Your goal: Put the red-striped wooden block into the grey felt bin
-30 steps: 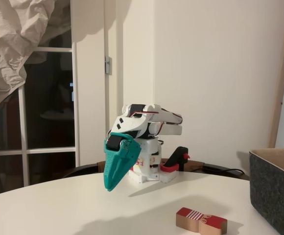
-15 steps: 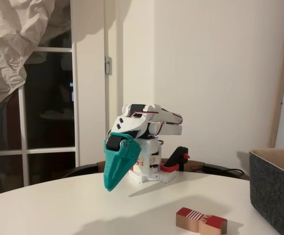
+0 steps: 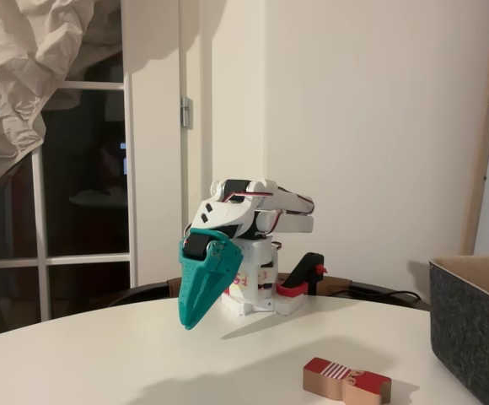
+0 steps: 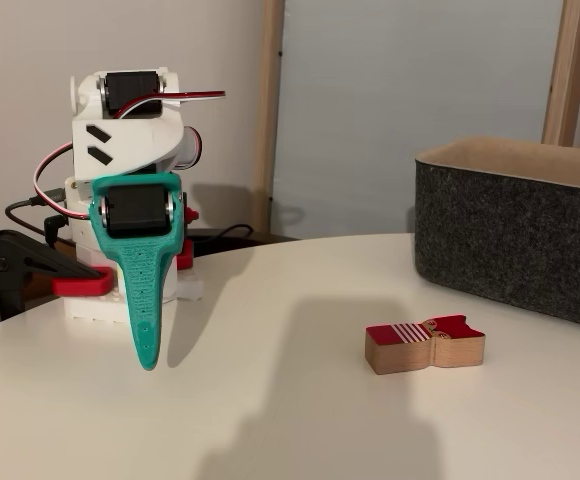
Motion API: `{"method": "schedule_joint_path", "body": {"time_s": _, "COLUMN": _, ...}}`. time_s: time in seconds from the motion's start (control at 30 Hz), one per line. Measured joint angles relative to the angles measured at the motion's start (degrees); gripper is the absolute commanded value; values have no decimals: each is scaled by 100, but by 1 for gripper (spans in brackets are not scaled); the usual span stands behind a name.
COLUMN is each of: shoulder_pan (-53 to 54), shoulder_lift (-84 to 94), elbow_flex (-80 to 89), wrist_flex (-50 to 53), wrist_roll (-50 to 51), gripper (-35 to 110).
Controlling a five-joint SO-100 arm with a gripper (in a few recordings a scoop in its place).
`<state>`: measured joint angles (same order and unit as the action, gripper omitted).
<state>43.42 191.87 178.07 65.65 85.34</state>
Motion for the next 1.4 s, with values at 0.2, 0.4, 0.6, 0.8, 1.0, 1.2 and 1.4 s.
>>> {"method": "schedule_joint_path", "body": {"time_s": 0.2, "shoulder_pan": 0, "shoulder_lift": 0, "elbow_flex": 0, "wrist_flex": 0, "wrist_roll": 0, "gripper": 0}}
{"method": "schedule_joint_path", "body": {"time_s": 0.4, "shoulder_pan": 0, "shoulder_lift": 0, "elbow_flex": 0, "wrist_flex": 0, "wrist_roll": 0, "gripper": 0}}
{"method": "schedule_joint_path", "body": {"time_s": 0.6, "shoulder_pan": 0, "shoulder_lift": 0, "elbow_flex": 0, "wrist_flex": 0, "wrist_roll": 0, "gripper": 0}}
{"method": "schedule_joint_path", "body": {"time_s": 0.8, "shoulder_pan": 0, "shoulder_lift": 0, "elbow_flex": 0, "wrist_flex": 0, "wrist_roll": 0, "gripper": 0}}
{"method": "schedule_joint_path", "body": {"time_s": 1.0, "shoulder_pan": 0, "shoulder_lift": 0, "elbow_flex": -18, "wrist_flex": 0, "wrist_roll": 527, "gripper": 0}}
{"method": "schedule_joint_path", "body": {"time_s": 1.2, "shoulder_pan": 0, "shoulder_lift": -18, "elbow_flex": -642, "wrist_flex": 0, "wrist_roll": 932, "gripper": 0}}
{"method": "schedule_joint_path", "body": {"time_s": 1.4, "shoulder_pan": 0, "shoulder_lift": -360, "elbow_flex": -1679, "wrist_flex": 0, "wrist_roll": 940, "gripper": 0}}
